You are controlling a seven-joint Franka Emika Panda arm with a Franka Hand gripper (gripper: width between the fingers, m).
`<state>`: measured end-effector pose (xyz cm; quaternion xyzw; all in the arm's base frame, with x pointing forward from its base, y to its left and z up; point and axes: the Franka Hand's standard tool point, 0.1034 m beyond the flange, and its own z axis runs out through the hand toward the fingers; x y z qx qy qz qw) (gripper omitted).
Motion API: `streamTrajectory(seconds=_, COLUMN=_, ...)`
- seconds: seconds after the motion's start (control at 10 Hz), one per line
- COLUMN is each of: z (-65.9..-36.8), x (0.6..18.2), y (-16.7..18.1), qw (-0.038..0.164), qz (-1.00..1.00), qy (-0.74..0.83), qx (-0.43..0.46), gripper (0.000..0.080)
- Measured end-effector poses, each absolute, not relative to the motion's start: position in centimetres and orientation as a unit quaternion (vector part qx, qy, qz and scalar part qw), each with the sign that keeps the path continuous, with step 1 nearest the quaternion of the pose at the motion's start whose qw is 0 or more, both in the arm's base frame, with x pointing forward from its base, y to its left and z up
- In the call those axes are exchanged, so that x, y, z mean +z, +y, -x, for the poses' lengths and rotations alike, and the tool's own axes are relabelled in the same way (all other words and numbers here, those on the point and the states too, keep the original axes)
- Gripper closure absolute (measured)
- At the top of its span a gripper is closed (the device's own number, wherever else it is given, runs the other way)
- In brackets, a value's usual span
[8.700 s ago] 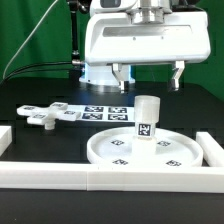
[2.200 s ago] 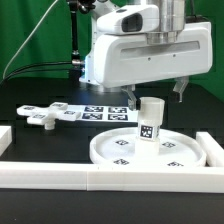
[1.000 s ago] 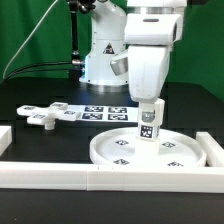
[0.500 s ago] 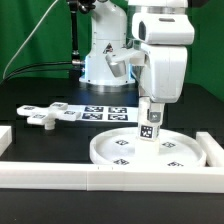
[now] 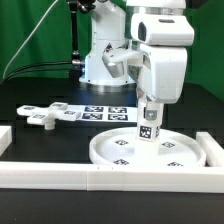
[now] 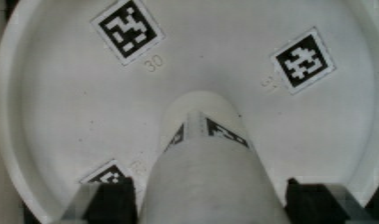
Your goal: Assemble round table
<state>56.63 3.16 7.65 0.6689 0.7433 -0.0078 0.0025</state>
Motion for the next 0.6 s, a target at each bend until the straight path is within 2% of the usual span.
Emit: streamTrajectory(seconds=0.6, z=-56.6, x=7.64, y=3.11, qw=0.002, qz=-0.722, qy=0.691, qx=-0.008, gripper=0.0393)
